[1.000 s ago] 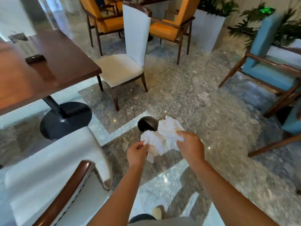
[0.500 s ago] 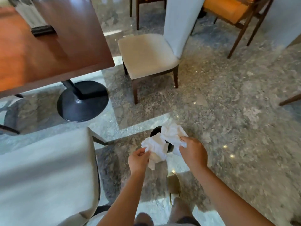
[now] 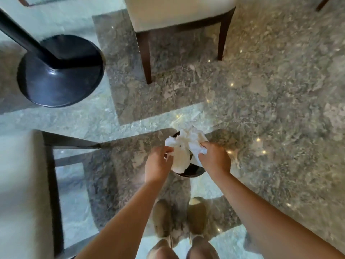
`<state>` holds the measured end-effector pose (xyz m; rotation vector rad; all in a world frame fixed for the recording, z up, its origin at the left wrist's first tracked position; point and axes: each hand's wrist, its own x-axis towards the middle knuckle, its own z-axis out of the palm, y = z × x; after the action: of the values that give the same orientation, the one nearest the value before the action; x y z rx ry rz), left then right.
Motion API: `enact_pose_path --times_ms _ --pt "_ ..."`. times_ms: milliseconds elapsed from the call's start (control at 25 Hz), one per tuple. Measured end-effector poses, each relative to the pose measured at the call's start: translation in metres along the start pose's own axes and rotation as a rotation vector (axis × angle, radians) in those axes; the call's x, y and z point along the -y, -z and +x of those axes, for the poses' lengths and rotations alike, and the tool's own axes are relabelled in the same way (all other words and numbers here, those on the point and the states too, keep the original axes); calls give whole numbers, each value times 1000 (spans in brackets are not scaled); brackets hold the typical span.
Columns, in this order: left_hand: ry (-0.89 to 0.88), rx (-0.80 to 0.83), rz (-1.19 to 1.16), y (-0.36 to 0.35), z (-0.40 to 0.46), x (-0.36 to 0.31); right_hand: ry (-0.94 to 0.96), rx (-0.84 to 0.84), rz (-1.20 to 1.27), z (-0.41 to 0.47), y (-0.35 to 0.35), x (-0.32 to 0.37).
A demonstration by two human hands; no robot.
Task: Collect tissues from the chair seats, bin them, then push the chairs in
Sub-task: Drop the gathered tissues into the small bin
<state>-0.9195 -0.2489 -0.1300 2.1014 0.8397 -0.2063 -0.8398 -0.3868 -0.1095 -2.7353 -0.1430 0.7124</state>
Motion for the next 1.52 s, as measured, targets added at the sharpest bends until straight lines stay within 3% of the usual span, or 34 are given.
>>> enact_pose_path --times_ms 160,360,480,600,800,1160,1520 --pt "-159 93 137 -61 46 40 -49 57 -36 45 -72 -32" --pt "-274 182 371 -114 75 68 21 74 -139 81 -122 -55" --pt "-264 346 568 -127 79 80 66 139 -155 86 -138 -63" --pt "-270 367 634 -122 68 76 100 126 -120 78 -133 -66" --pt "-247 371 759 -60 20 26 220 132 -307 23 -57 -43" --pt "-227 68 677 165 -152 -171 446 -3 -292 -158 195 72" --pt "-229 -183 779 256 -289 -214 616 -65 -401 -283 285 123"
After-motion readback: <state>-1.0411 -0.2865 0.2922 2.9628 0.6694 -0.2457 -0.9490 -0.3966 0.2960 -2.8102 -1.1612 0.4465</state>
